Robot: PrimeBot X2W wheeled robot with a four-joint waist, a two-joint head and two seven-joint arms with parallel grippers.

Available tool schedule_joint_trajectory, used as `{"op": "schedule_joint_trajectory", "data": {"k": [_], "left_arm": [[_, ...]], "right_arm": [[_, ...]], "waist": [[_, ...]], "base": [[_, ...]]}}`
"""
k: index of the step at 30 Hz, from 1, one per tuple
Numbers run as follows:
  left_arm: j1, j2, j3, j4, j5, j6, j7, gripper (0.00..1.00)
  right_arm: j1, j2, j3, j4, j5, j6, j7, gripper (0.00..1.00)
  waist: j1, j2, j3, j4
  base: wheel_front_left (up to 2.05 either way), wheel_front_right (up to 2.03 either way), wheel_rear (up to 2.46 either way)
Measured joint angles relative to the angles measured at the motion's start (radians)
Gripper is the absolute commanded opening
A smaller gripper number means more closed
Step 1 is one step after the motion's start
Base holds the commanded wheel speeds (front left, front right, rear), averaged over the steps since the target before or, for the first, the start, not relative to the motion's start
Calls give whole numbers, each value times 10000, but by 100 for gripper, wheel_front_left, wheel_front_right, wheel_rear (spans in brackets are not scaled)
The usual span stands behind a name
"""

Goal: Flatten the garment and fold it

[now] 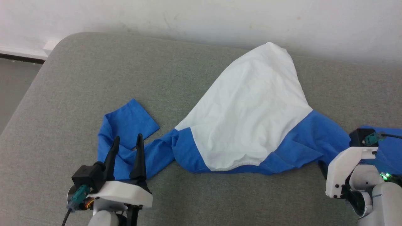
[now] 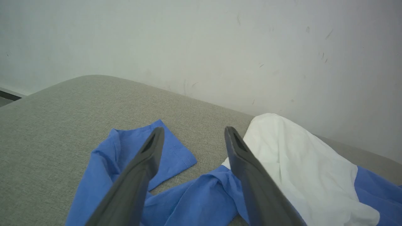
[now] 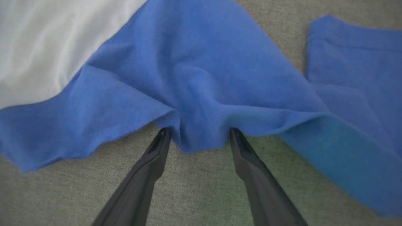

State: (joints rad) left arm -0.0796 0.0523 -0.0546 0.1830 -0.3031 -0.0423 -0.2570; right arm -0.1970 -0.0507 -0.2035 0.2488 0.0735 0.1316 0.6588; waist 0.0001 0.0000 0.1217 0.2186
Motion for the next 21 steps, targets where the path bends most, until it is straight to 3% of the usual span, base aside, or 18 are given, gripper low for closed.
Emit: {"op": "schedule_joint_trajectory", "data": {"k": [4, 5, 6, 12, 21], "left_arm": [[-125, -2, -67, 17, -54, 0, 0, 100], [-144, 0, -88, 40, -56, 0, 0, 100], [-158, 0, -107, 56, -61, 0, 0, 100], [-255, 0, -151, 79, -155, 2, 0, 100], [-264, -2, -123, 88, -151, 2, 0, 100]], "right_arm": [[-364, -10, -272, 579, -127, 0, -4, 100], [-451, -13, -278, 681, -127, 0, 2, 46], [-509, -35, -251, 738, -121, 0, 0, 0], [-586, 40, -458, 794, 134, 12, -288, 0], [-621, -372, -2472, 431, -915, 12, 0, 0]], "waist": [[-1, 0, 171, 86], [0, 0, 193, 113], [0, 0, 209, 134], [0, 0, 196, 70], [0, 0, 232, -35]], "base": [[0, 0, 0], [0, 0, 0], [0, 0, 0], [0, 0, 0], [0, 0, 0]]}}
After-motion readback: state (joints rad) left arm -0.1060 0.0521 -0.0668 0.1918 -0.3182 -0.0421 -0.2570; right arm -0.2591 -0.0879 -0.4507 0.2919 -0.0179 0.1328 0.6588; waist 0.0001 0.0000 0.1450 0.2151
